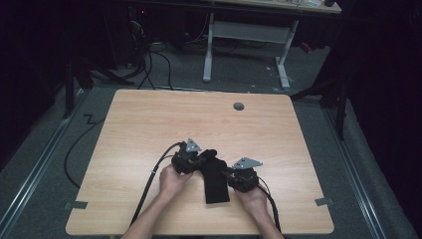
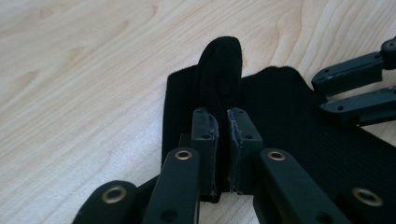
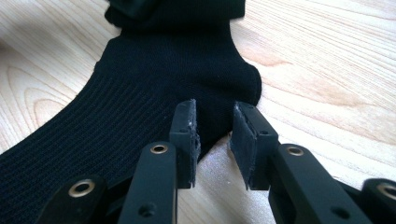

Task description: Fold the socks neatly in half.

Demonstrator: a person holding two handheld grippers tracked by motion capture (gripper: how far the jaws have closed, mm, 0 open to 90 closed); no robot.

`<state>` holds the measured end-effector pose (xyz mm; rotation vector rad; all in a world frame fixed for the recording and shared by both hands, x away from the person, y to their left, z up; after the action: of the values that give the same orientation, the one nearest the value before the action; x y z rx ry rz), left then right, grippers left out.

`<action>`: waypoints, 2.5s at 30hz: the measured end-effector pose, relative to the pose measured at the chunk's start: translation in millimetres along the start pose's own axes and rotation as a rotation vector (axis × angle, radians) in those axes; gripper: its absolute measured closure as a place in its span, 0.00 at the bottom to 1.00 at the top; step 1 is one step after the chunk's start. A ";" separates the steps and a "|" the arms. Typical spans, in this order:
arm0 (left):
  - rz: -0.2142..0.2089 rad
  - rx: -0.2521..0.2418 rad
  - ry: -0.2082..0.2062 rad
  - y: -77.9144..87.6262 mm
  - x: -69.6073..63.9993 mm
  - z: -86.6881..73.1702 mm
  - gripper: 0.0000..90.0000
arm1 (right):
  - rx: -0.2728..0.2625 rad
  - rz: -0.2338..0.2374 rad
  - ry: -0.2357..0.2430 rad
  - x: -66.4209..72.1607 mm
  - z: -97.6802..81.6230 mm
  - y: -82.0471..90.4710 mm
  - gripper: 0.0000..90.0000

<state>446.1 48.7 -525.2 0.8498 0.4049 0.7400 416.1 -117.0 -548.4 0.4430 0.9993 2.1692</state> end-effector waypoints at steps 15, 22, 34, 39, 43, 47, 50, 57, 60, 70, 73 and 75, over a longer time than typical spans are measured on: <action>-0.034 -0.047 -0.025 9.6 -9.3 -1.5 0.72 | -0.001 -0.003 -0.001 0.2 -0.1 0.1 0.79; 0.019 -0.082 -0.003 20.3 -7.8 5.1 0.75 | 0.008 -0.007 -0.006 1.8 0.2 0.4 0.81; 0.037 -0.031 0.046 10.4 2.5 3.5 0.73 | -0.037 0.029 -0.017 0.6 16.0 17.0 0.80; 0.009 -0.045 0.000 8.7 -9.5 -4.3 0.66 | -0.055 0.052 -0.014 2.0 42.0 16.9 0.76; -0.020 -0.019 -0.018 3.9 -15.0 -12.7 0.68 | -0.061 0.037 0.009 8.0 61.4 12.7 0.77; -0.045 -0.022 -0.015 0.7 -17.1 -17.6 0.72 | -0.049 0.041 -0.005 9.5 68.7 1.0 0.79; -0.059 -0.033 -0.001 2.0 -15.0 -21.0 0.77 | -0.019 0.038 -0.010 9.2 68.2 -10.2 0.81; -0.065 -0.059 0.055 6.8 -8.1 -19.4 0.84 | 0.010 0.042 0.008 4.8 50.8 -10.0 0.92; -0.057 -0.026 0.049 2.0 -7.1 -22.4 0.90 | 0.027 0.043 0.017 5.6 42.8 -12.9 0.92; -0.072 -0.029 0.065 0.7 -4.5 -22.1 0.90 | 0.032 0.032 0.021 4.5 38.7 -16.3 0.87; -0.061 -0.033 0.076 3.4 -2.1 -21.3 0.88 | 0.024 0.027 0.019 4.0 41.1 -14.8 0.84; -0.055 -0.039 0.087 5.2 0.5 -21.0 0.85 | 0.007 0.027 0.021 4.1 42.7 -11.8 0.82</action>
<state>431.7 62.4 -533.8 0.7691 0.4883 0.7338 442.3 -86.1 -529.9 0.4399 1.0184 2.1992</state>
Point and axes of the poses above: each handheld gripper's, and its own axes: y roughly backward along the jaws, z roughly out of its top, x roughly to its left, the point moved 6 cm from there along -y, roughly forward along the jaws, and after that the axes turned 10 degrees about x, right-handed, at the moved point
